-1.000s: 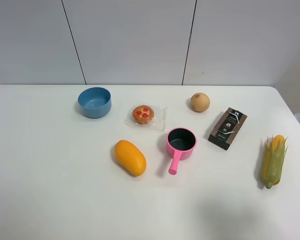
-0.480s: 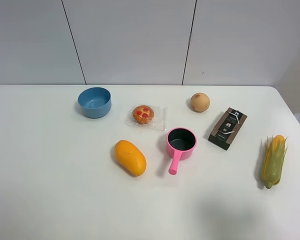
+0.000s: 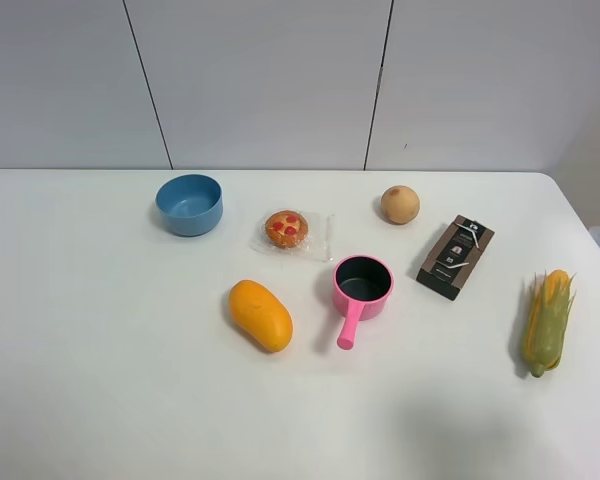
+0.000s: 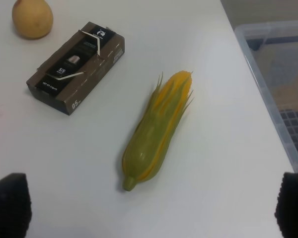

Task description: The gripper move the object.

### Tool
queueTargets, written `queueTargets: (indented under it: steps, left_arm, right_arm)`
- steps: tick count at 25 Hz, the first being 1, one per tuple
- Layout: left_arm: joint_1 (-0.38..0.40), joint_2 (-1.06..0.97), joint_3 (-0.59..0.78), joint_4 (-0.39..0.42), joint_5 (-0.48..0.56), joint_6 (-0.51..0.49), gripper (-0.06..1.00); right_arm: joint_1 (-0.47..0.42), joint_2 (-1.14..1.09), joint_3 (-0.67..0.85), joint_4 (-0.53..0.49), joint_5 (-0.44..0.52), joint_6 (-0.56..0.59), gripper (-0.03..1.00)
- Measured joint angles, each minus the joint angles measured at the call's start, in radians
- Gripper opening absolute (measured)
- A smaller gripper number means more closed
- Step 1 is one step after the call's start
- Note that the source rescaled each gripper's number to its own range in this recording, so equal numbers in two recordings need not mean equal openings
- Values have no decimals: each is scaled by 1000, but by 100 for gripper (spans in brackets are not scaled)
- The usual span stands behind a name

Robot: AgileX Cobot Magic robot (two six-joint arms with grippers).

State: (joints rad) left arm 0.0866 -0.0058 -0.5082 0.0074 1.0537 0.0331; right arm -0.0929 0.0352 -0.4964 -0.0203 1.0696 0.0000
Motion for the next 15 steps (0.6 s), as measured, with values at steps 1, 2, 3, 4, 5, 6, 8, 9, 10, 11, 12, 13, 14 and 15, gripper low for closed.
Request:
queueTargets:
  steps: [1,2,3,4,5,6,8,9,10,11,12,13,14,15]
  left_arm:
    - [0,0,0,0,0,0,99]
    - [0,0,0,0,0,0,99]
    - [0,0,0,0,0,0,99]
    - [0,0,0,0,0,-1,99]
    - [0,0,0,0,0,-1,99]
    - [0,0,0,0,0,-1,99]
    - [0,0,0,0,0,-1,99]
    - [0,0,0,0,0,-1,99]
    - [0,0,0,0,0,-1,99]
    - [0,0,0,0,0,-1,99]
    - [0,0,0,0,0,-1,99]
    - [0,0,0,0,0,-1,99]
    - [0,0,0,0,0,-1,99]
    - [0,0,0,0,0,-1,99]
  right_arm:
    - [0,0,0,0,0,0,100]
    - [0,0,0,0,0,0,100]
    - [0,0,0,0,0,0,100]
    - [0,0,0,0,0,0,100]
    - [0,0,0,0,0,0,100]
    - [0,0,0,0,0,0,100]
    - [0,0,0,0,0,0,100]
    - [0,0,0,0,0,0,100]
    - [0,0,0,0,0,0,100]
    - [0,0,0,0,0,0,100]
    - [0,0,0,0,0,0,100]
    - [0,0,0,0,0,0,100]
    - [0,0,0,0,0,0,100]
    - [0,0,0,0,0,0,100]
